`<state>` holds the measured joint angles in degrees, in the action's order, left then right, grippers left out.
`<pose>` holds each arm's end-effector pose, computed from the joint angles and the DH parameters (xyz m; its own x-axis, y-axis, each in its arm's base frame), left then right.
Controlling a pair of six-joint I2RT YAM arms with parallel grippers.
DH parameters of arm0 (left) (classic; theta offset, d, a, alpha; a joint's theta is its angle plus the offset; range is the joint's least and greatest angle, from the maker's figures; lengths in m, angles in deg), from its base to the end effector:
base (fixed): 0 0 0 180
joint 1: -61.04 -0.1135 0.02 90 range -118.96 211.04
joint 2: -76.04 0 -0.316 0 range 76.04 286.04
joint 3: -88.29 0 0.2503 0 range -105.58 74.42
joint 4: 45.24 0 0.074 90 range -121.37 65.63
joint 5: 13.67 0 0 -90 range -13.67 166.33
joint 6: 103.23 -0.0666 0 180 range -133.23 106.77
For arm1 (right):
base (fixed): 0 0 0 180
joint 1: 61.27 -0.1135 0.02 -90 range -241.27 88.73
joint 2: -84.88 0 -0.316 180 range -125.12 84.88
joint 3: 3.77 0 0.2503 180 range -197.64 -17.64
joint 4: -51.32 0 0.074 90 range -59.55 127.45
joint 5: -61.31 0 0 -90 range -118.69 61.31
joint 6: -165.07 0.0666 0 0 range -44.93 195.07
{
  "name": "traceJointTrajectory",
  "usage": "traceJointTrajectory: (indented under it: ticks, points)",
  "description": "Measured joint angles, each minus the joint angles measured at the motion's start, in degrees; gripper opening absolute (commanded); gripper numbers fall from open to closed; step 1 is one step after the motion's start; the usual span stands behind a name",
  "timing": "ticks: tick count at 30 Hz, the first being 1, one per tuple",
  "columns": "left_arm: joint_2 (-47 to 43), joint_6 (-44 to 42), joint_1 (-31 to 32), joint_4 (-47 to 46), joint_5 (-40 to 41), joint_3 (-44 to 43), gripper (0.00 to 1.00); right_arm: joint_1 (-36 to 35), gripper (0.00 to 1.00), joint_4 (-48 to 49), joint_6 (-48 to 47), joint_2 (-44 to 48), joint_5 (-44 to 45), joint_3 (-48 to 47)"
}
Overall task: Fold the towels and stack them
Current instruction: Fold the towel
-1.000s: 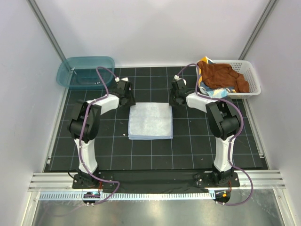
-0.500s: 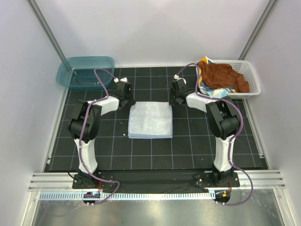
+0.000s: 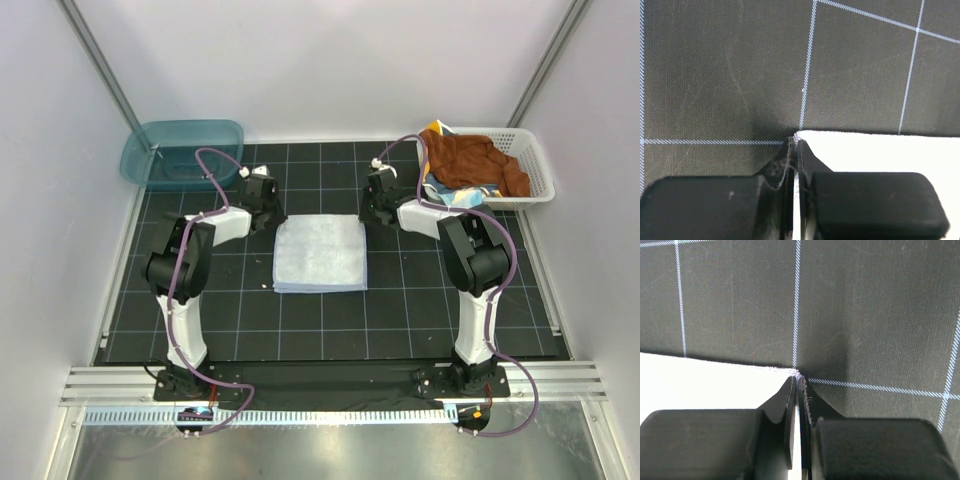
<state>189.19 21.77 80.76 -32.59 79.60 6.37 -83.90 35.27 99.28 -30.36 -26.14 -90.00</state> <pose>0.4339 -0.1515 0.1769 -0.7055 -0.3554 -0.6131 -0.1300 0.9154 -0.3810 0.4376 0.1792 0.1785 -0.7416 0.1347 -0.6572 -0.0562 0.9637 0.2609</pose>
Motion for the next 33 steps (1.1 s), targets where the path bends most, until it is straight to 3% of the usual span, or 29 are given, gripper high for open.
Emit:
traceJointTrajectory:
  ticks: [16, 33]
  points:
    - [-1.5, 0.5, -0.3, -1.1, -0.5, 1.3, 0.00, 0.0, 0.03, 3.5, 0.0, 1.3, -0.4, 2.2]
    - [-9.4, 0.4, -0.3, -5.9, -2.4, 10.1, 0.00, 0.0, 0.02, 7.2, 0.6, 9.6, -1.9, 9.1]
